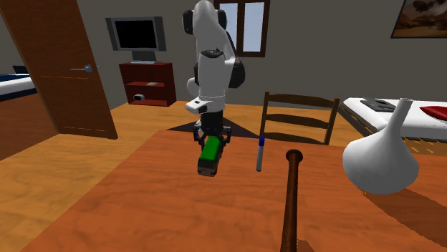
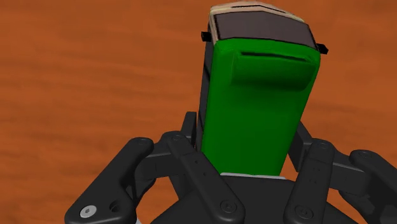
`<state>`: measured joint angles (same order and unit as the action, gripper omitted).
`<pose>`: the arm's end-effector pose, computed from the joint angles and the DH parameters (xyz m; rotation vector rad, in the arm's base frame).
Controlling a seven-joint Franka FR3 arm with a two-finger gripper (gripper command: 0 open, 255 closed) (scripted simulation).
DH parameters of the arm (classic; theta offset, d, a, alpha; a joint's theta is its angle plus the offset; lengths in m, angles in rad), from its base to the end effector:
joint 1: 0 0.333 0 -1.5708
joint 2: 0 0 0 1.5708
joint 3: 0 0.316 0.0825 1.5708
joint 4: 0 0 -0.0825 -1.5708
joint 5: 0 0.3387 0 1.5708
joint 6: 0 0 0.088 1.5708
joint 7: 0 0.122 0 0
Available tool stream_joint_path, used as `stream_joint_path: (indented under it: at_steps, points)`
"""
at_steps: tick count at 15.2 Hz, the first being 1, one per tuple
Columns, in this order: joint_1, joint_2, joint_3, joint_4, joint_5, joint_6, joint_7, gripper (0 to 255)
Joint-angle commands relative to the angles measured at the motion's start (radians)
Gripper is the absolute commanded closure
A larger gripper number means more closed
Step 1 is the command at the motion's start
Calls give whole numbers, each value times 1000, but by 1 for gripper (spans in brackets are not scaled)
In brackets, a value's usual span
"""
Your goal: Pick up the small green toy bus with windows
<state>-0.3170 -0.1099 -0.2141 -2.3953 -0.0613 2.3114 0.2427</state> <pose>0.3856 -0.2292 0.3757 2.9094 -1.1151 0.0320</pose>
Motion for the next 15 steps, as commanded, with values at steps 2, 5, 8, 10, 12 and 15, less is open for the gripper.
stream_joint_path:
  at_steps: [2,5,8,10,12,15]
  points:
    - [1,-22,2,17,-4,-39,4,255]
    - [0,-44,4,38,-7,-81,6,255]
    - [0,-65,6,60,-10,-124,8,255]
    - [1,-77,8,76,-11,-152,9,255]
    - [1,-88,9,92,-12,-180,10,255]
    - [1,-95,10,102,-13,-196,10,255]
